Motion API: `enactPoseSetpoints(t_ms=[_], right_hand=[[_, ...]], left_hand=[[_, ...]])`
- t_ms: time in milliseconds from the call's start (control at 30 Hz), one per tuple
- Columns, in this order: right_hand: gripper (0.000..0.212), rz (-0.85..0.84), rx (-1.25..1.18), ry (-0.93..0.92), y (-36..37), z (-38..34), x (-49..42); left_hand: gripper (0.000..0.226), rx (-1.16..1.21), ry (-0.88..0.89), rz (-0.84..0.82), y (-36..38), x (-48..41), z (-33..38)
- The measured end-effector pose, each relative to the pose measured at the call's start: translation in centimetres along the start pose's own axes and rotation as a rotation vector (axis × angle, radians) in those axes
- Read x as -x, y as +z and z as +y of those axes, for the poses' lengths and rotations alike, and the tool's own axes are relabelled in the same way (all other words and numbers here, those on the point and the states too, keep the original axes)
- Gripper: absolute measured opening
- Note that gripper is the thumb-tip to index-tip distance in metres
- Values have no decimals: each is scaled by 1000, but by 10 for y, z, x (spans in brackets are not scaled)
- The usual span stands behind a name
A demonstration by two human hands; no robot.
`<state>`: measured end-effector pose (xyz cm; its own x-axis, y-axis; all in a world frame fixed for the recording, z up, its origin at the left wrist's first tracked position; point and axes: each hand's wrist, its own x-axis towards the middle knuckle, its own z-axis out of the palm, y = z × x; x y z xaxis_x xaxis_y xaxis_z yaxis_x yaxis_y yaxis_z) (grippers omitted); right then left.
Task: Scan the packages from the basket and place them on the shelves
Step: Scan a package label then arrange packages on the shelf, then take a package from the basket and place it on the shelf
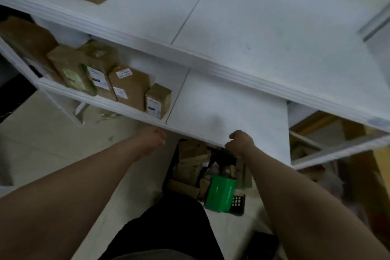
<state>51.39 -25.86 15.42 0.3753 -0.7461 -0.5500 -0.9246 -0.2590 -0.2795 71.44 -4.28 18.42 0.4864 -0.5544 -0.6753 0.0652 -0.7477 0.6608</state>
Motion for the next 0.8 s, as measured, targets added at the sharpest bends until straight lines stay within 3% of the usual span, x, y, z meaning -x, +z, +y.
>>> enactPoseSetpoints(t_ms=[133, 267, 400, 533, 667, 800], right_hand=[[24, 5, 17, 92, 38, 83, 68], [25, -53, -76, 261, 80, 161, 130], [6, -59, -140, 356, 94, 225, 175], [17, -30, -193, 406, 100, 283, 204], [6, 25, -272, 447, 106, 340, 231], [13, 32, -330, 540, 121, 426, 263]], left_hand=[[11, -69, -55, -117, 55, 28, -42], [21, -172, -158, -192, 114, 56, -91], [19, -343, -84, -256, 161, 64, -104], [15, -502, 66, -247, 208, 76, -95], [15, -695, 184, -309, 268, 96, -88], [18, -809, 234, -362, 354, 123, -97]])
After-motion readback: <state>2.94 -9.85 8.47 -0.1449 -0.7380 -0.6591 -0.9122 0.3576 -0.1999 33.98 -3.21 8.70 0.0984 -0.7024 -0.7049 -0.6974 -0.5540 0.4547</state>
